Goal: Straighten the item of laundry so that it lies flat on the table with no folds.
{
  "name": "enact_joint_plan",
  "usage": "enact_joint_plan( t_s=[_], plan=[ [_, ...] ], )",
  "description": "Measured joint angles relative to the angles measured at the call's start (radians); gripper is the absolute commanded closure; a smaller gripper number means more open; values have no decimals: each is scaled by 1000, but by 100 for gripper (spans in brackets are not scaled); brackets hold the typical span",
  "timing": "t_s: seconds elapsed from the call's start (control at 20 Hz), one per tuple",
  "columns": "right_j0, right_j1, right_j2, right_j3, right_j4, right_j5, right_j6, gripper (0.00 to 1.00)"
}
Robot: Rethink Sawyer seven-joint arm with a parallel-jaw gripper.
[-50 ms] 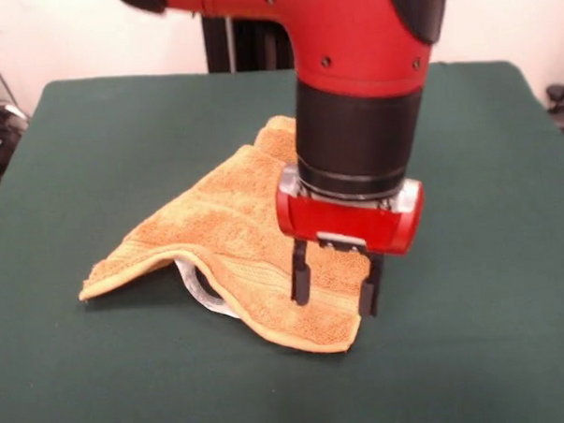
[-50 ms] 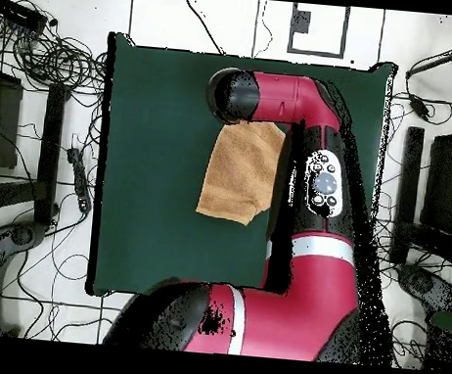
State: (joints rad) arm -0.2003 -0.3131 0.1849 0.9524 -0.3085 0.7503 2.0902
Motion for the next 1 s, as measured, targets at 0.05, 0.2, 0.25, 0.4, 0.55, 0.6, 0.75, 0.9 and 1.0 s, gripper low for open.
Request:
enact_joint_plan(
  t_s=[0.05, 0.2, 0.25, 0.4, 0.55, 0.6, 0.75, 0.9, 1.0],
  plan=[
    [3, 13, 0, -8, 0, -1, 0, 0],
    [11, 49, 0, -26, 3, -6, 0, 0],
    [15, 68, 0, -34, 7, -11, 0, 0],
    [25, 121, 0, -52, 25, -31, 0, 0],
    [39, 167, -8, -87, 39, -53, 0, 0],
    [42, 169, -13, -102, 44, -56, 1, 0],
    [48, 188, -22, -135, 63, -66, 1, 0],
    [59, 204, -40, -162, 85, -70, 3, 0],
    [67, 214, -55, -178, 101, -70, 5, 0]
  ],
)
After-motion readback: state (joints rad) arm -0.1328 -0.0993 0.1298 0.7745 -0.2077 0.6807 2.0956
